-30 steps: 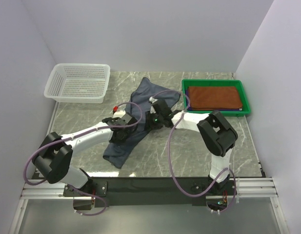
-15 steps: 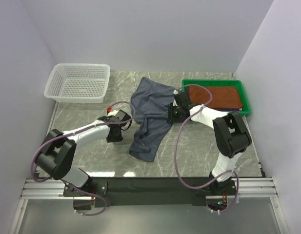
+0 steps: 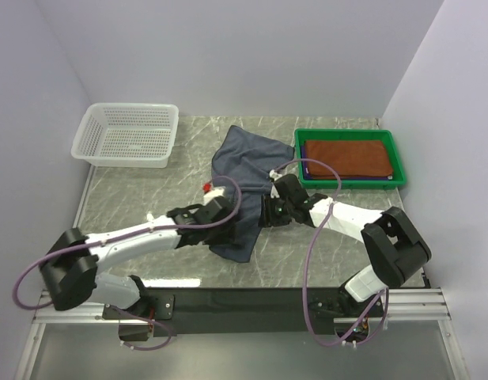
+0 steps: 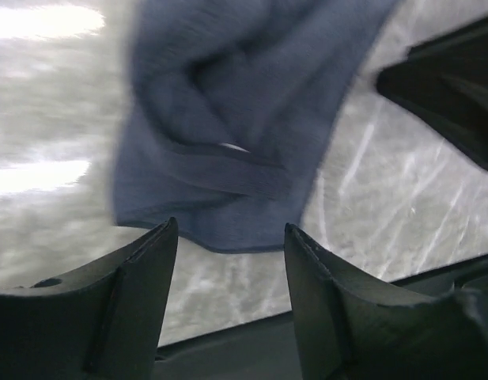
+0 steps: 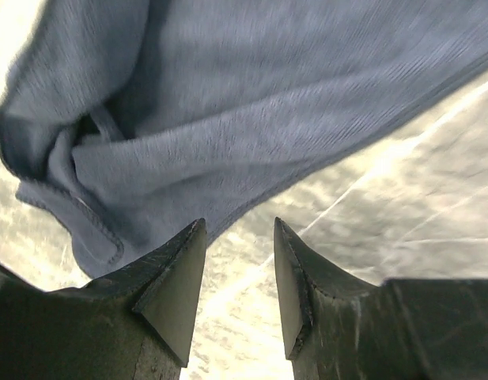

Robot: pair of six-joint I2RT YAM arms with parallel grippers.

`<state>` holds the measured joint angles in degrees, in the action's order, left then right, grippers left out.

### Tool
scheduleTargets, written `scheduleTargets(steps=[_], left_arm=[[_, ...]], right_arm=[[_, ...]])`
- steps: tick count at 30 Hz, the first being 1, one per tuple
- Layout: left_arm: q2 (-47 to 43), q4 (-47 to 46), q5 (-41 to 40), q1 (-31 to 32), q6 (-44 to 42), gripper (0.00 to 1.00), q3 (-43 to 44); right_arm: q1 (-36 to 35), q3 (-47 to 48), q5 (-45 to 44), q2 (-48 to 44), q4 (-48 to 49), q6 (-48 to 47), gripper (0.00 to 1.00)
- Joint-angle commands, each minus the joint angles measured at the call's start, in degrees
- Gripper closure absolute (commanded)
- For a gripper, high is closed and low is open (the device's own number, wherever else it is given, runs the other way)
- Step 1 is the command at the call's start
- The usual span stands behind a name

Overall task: Fold and stack the towels
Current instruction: Flatten out the crumpled towel

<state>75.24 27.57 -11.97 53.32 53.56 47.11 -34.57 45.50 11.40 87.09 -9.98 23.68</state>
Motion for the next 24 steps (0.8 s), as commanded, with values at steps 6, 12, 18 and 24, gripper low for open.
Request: scheduleTargets(steps=[6, 12, 18, 24], left_arm=[[13.51, 4.94, -11.74, 8.72, 0.67, 0.46, 14.22], [23.54, 13.99, -19.92, 13.21, 0.14, 0.50, 23.10], [30.31, 20.67, -26.08, 15.94, 1.81, 0.53, 27.42], [34.26, 24.01, -30.39, 16.55, 2.87, 0.55, 28.65]], right_arm=[[-0.59, -3.39, 4.51, 0.71, 9.89, 6.02, 0.53], [-0.15, -5.32, 6.09, 2.29, 14.19, 8.84, 0.55], [2.13, -7.70, 8.37, 2.12, 16.92, 10.07, 0.55], [2.49, -8.23, 9.52, 2.73, 18.06, 10.42, 0.55]])
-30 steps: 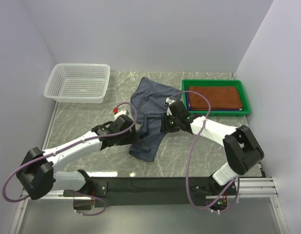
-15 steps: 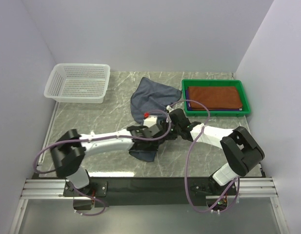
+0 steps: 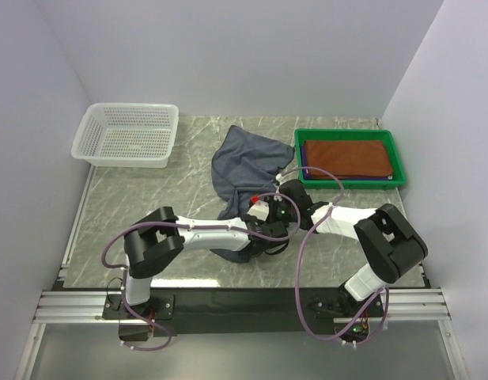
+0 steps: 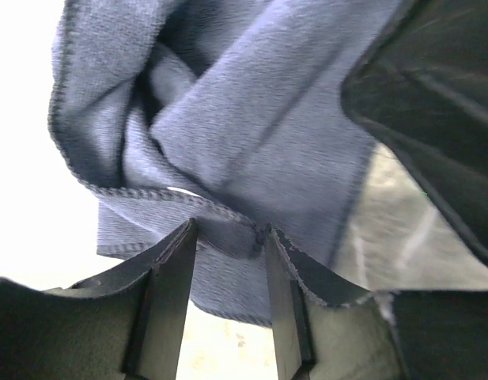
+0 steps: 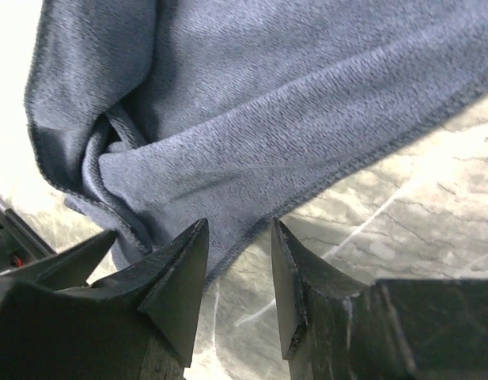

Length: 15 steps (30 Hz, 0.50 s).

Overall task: Fold and stack the towels
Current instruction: Flatten out the crumpled towel

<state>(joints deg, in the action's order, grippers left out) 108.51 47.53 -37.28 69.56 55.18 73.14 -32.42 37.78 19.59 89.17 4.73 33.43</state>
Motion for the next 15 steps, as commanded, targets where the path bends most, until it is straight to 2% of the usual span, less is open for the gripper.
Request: scheduleTargets(steps=[1, 9, 12, 13, 15], left_arm=[[1.96, 4.32, -5.35, 0.40, 1.33, 0.55, 2.88], [5.13, 6.79, -7.63, 2.86, 1.69, 0.57, 6.66], [6.19, 8.63, -9.21, 2.86, 2.82, 0.65, 7.53], [6.54, 9.33, -9.65, 2.78, 3.09, 0.73, 7.63], [6.63, 10.21, -10.45, 2.78, 3.53, 0.80, 7.54]], right_arm=[[0.34, -0.51, 1.50, 0.92, 3.44, 0.67, 0.55], [0.34, -0.60, 2.03, 1.62, 4.14, 0.94, 0.55], [0.34, -0.69, 2.20, 1.80, 4.32, 1.02, 0.55], [0.34, -0.78, 2.20, 1.80, 4.32, 0.94, 0.55], [0.34, -0.86, 2.11, 1.98, 4.41, 0.94, 0.55]])
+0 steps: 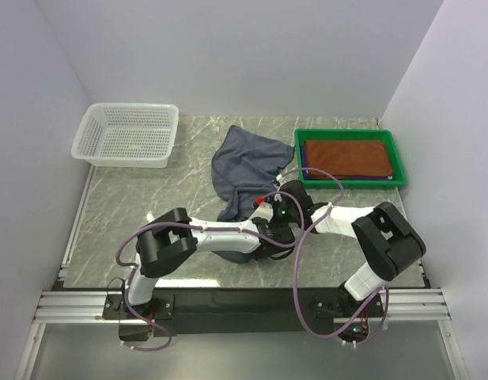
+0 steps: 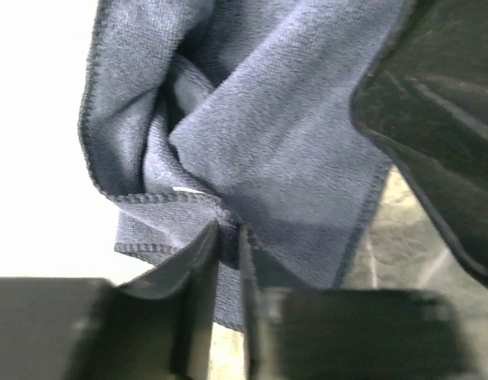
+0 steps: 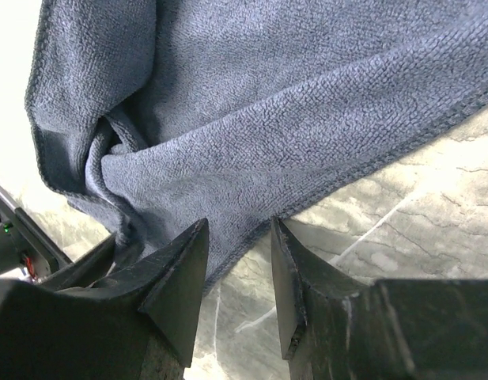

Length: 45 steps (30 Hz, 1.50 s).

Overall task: Fold and stack the towels
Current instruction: Flatten out the crumpled towel

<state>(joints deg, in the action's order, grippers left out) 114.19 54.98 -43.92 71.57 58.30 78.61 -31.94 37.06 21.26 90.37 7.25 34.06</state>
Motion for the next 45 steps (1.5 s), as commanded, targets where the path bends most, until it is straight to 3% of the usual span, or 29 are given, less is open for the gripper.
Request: scheduleTargets(steps=[1, 4, 10, 14, 19, 26, 31, 34, 38, 45], left_arm=[[0.86, 3.02, -4.15, 0.76, 0.67, 0.90, 1.90], [0.25, 4.17, -5.29, 0.68, 1.81, 0.99, 1.29], [-5.64, 8.56, -8.55, -3.44, 5.50, 0.99, -4.07], [-13.89, 5.76, -7.50, -12.47, 3.58, 0.99, -11.01], [-25.31, -4.25, 1.52, -23.13, -6.26, 0.99, -20.06], [-29.02, -11.65, 13.13, -34.98, -13.03, 0.99, -25.69], [-31.04, -12.71, 16.85, -41.23, -15.41, 0.99, -27.37], [-31.40, -12.53, 18.52, -43.79, -17.08, 0.99, -27.10], [-31.31, -13.32, 20.63, -48.00, -18.58, 0.99, -27.28], [-32.01, -12.88, 22.39, -49.69, -18.58, 0.99, -27.81]], right_arm=[[-0.14, -0.06, 0.45, 0.95, 1.81, 0.30, 0.56], [-0.22, 0.12, 0.54, 1.21, 1.72, 0.30, 0.56], [-0.14, 0.47, -0.95, 1.74, -0.03, -0.22, 0.55], [-0.05, 1.26, -2.97, 1.57, -1.79, -1.10, 0.56], [-1.71, 3.37, -6.57, -0.97, -6.79, -3.91, 0.56], [-12.25, 12.58, -14.83, -2.22, -18.31, -9.54, 0.56], [-22.27, 17.95, -19.40, 1.29, -25.60, -13.23, 0.57], [-25.88, 21.03, -18.45, 4.36, -28.59, -14.55, 0.60], [-28.87, 23.58, -17.22, 8.15, -31.59, -15.78, 0.77], [-31.43, 22.63, -12.57, 11.67, -36.59, -16.75, 0.80]])
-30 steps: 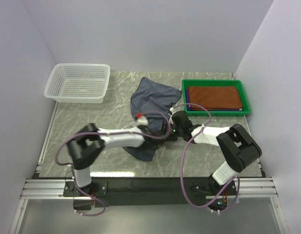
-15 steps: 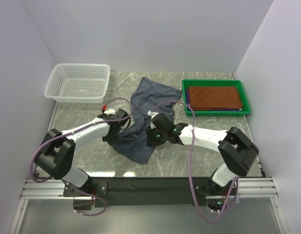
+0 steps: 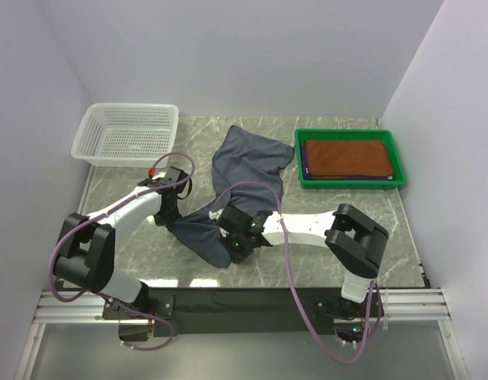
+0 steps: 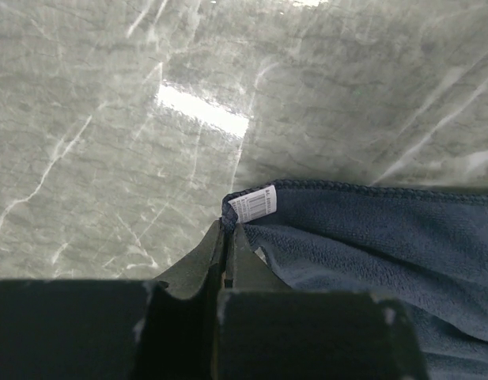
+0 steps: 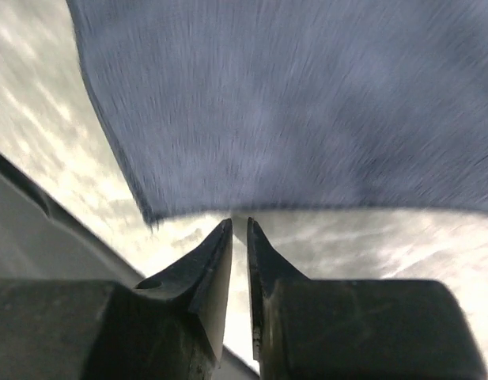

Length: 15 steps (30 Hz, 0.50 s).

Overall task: Fold and stack the towels
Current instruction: Flatten out the crumpled towel

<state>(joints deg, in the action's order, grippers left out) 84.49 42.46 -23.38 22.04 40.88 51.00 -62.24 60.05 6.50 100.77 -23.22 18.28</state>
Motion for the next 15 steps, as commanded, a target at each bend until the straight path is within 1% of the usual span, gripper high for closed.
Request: scheduleTargets(steps=[1, 3, 6, 8, 10, 12, 13, 15], left_arm=[[-2.75, -0.18, 2.10, -0.16, -1.07, 0.99, -0.03], [-3.71, 0.87, 3.07, -0.16, -0.81, 0.99, 0.76], [-5.03, 2.36, 3.77, -0.25, -0.54, 0.98, 1.81], [-5.91, 2.45, 4.30, -0.25, -0.45, 0.98, 1.99], [-7.49, 1.41, 5.09, -0.25, -0.45, 0.98, 1.21], [-7.93, 0.53, 5.01, -0.33, -0.63, 0.98, 0.42], [-7.94, 0.00, 5.01, -0.33, -0.72, 0.98, 0.24], [-7.85, -0.01, 5.44, -0.33, -0.81, 0.98, 0.32]], right_arm=[[-1.04, -1.07, 2.63, 0.49, -7.79, 0.51, 0.82], [-1.22, -4.84, 2.73, -1.44, -8.85, 2.71, 0.83], [-1.13, -10.91, 2.47, -7.41, -10.52, 7.46, 0.83], [-1.13, -14.24, 1.59, -9.62, -11.58, 10.62, 0.83], [-1.22, -15.31, -0.86, -13.73, -9.75, 12.47, 0.83], [-1.39, -15.23, -0.44, -16.38, -6.50, 12.13, 0.80], [-1.40, -14.27, -0.87, -17.27, -5.00, 11.60, 0.78], [-1.74, -10.06, -1.58, -15.79, -3.76, 10.46, 0.77]])
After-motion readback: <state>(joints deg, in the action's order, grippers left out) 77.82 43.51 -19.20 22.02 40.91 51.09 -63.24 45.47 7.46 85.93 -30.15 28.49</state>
